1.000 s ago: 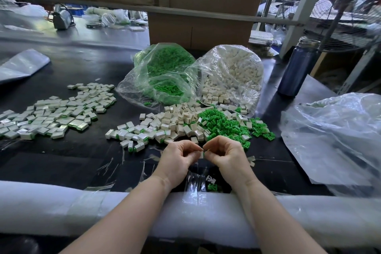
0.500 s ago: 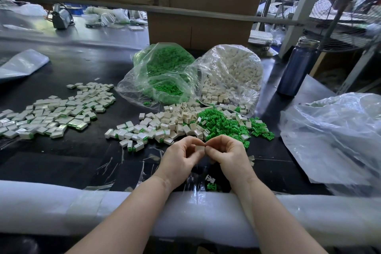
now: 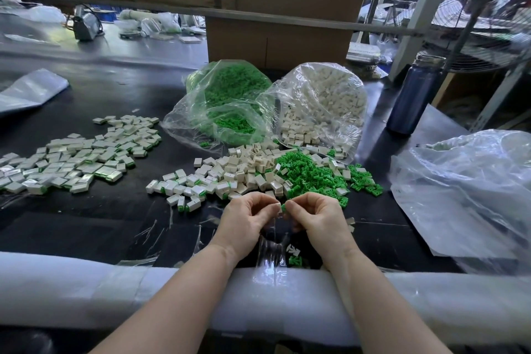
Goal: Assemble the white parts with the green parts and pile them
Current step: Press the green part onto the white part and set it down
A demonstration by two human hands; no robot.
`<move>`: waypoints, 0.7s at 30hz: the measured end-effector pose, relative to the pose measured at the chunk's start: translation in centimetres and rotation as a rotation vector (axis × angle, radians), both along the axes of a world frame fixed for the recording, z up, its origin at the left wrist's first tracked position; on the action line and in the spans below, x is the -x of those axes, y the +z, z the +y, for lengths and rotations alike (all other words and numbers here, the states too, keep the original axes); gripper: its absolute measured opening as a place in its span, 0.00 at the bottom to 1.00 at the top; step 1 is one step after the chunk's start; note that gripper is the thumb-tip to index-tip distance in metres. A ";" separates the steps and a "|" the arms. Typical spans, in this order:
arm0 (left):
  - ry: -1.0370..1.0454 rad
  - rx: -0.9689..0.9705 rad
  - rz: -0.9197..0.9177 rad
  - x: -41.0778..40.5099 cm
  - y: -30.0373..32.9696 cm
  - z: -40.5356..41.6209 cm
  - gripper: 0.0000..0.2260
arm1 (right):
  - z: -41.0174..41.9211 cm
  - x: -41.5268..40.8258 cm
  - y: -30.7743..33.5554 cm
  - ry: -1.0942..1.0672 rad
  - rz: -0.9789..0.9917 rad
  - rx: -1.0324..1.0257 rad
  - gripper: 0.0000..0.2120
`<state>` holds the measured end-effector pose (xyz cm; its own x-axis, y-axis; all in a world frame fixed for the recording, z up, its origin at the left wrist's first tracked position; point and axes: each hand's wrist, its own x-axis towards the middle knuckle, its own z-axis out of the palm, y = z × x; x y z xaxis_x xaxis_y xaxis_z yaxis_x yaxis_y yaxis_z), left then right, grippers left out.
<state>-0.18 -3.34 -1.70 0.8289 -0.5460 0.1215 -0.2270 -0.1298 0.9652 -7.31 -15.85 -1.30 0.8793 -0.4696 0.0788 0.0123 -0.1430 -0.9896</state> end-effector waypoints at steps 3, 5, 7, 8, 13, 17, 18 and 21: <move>-0.009 0.006 0.048 0.0 0.0 0.0 0.03 | 0.2 -0.1 0.0 -0.005 0.019 0.012 0.06; -0.016 -0.001 0.060 0.0 0.1 0.1 0.03 | 0.2 -0.1 0.0 -0.002 0.040 0.040 0.07; -0.025 -0.010 0.060 0.0 0.1 0.1 0.02 | 0.2 -0.1 0.1 0.007 0.059 0.064 0.08; -0.028 -0.014 0.056 0.0 0.1 0.1 0.02 | 0.2 -0.1 0.1 0.013 0.066 0.072 0.08; -0.039 -0.023 0.032 0.0 0.0 0.2 0.04 | 0.1 0.0 0.3 0.030 0.087 0.095 0.10; -0.037 -0.040 -0.009 0.2 0.1 0.2 0.04 | 0.2 0.0 0.4 0.032 0.086 0.114 0.11; -0.036 -0.040 -0.012 0.2 0.2 0.2 0.04 | 0.2 0.1 0.4 0.036 0.079 0.114 0.11; -0.038 -0.032 0.000 0.2 0.3 0.2 0.05 | 0.2 0.2 0.5 0.051 0.066 0.098 0.11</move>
